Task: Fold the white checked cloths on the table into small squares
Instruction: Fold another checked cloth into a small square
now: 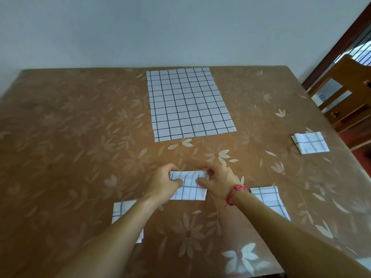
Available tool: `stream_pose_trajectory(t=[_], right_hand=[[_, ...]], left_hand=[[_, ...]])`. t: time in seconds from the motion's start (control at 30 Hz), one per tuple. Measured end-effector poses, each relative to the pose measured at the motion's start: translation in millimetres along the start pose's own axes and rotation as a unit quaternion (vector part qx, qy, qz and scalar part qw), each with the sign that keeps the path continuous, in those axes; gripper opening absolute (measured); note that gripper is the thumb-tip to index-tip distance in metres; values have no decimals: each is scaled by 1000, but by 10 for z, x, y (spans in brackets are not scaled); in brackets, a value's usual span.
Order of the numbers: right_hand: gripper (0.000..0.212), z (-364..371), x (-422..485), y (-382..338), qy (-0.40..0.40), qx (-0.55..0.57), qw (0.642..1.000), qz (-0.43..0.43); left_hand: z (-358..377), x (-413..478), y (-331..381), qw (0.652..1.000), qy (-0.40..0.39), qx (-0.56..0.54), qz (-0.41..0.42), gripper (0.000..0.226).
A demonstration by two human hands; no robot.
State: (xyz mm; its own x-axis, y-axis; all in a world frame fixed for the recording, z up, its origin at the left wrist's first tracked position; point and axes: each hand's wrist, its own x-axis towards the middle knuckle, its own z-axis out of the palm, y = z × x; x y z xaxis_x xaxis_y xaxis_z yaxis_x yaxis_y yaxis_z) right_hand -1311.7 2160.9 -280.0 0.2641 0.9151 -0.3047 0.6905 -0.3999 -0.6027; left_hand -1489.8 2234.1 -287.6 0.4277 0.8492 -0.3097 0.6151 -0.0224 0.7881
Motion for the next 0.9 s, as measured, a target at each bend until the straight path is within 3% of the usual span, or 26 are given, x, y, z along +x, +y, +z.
stream_pose_trajectory(t=[0.03, 0.13, 0.23, 0.4, 0.5, 0.63, 0.77, 0.9], right_hand=[[9, -42, -54, -74, 1, -5, 1000, -6], [30, -119, -203, -255, 3, -21, 999, -30], [8, -184, -340, -452, -26, -17, 998, -55], [8, -175, -566, -698, -49, 6, 996, -79], [18, -109, -670, -830, -46, 77, 994, -65], [15, 17, -768, -1088, -40, 215, 974, -51], [6, 262, -841, -1422, -57, 352, 934, -35], [6, 582, -916, -1726, -99, 395, 913, -11]], left_hand=[[-50, -63, 25, 1000, -4, -4, 4, 15], [-212, -269, 113, 999, -26, -16, 16, 13], [-384, -487, 198, 998, -41, -13, 43, 18], [-675, -844, 248, 997, -5, -74, 35, 27], [-905, -1049, 206, 989, 46, -140, 15, 24], [-1146, -1360, 52, 959, 128, -252, -31, 19], [-1248, -1680, -188, 932, 143, -325, -69, 14], [-1342, -1950, -352, 907, 170, -380, -74, 13]])
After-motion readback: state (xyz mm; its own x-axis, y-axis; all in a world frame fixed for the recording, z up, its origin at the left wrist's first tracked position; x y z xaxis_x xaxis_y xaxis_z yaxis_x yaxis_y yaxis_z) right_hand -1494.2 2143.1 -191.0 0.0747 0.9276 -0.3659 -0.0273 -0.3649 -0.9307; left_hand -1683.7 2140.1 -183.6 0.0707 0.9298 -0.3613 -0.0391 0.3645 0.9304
